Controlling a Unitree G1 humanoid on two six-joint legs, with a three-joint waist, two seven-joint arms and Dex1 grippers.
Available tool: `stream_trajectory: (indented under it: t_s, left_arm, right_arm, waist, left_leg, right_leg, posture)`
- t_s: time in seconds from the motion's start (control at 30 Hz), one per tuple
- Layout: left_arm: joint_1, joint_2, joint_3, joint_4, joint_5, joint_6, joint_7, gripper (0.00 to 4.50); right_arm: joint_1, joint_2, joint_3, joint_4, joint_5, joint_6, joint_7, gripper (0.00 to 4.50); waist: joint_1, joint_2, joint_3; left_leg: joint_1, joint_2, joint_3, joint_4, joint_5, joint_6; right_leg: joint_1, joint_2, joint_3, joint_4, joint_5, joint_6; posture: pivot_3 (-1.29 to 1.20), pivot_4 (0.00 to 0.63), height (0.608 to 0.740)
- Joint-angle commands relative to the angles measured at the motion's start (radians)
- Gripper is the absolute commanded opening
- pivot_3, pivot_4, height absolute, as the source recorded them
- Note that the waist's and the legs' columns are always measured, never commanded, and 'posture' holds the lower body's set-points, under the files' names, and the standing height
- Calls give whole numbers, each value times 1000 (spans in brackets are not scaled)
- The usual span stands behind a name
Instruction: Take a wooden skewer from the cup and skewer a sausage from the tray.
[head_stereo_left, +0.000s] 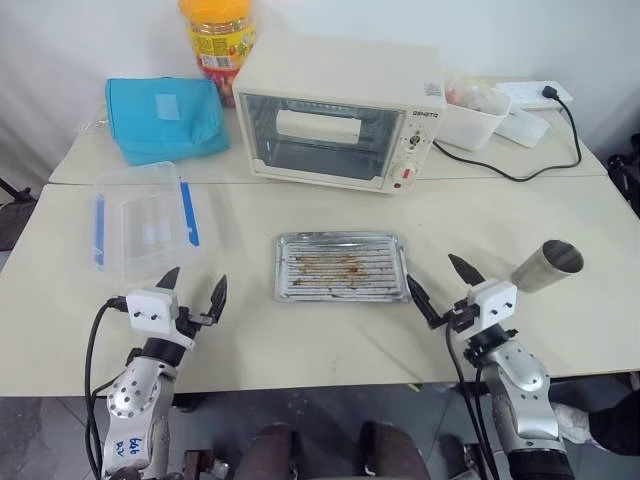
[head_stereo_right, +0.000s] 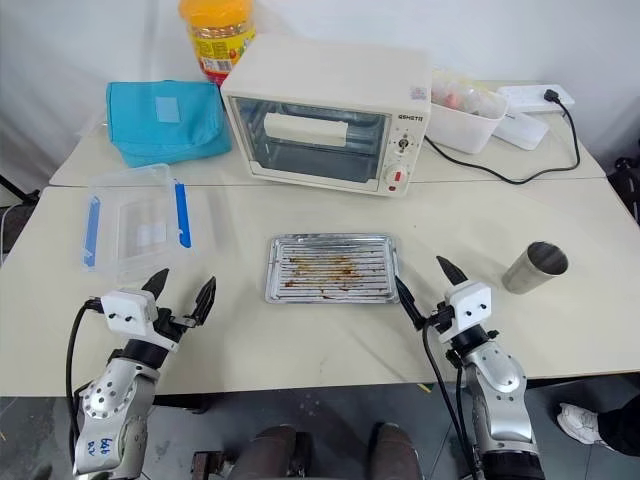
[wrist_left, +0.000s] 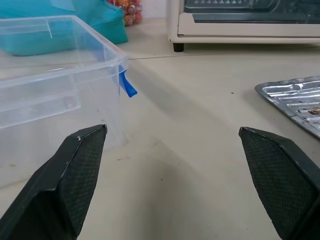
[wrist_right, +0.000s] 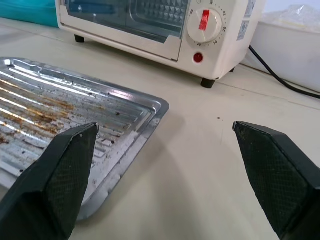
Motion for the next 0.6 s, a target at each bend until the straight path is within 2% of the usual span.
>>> stream_trajectory:
  t_s: [0.03,0.27,0.6]
  left_arm:
    - [20,-20,-9,-49,13,-26,24,4492]
    - [55,-56,-30,-75,29,-36,55,4492]
    - [84,-58,-31,-103,29,-26,62,4492]
  right_arm:
    - [-14,-4,-10,0,20,-5,6,4500]
    - [-34,-23,-9,-9,29,29,32,4500]
    - [-11,-21,-6,-63,34,66,35,4500]
  waist:
    - [0,0,0]
    - [0,0,0]
    - [2,0,0]
  left_leg:
    - [0,0,0,0,0,0]
    - [0,0,0,0,0,0]
    - [0,0,0,0,0,0]
  right_leg:
    - [0,0,0,0,0,0]
    - [0,0,0,0,0,0]
    - [0,0,0,0,0,0]
  posture:
    - [0,150,740]
    - [0,150,740]
    - [0,150,740]
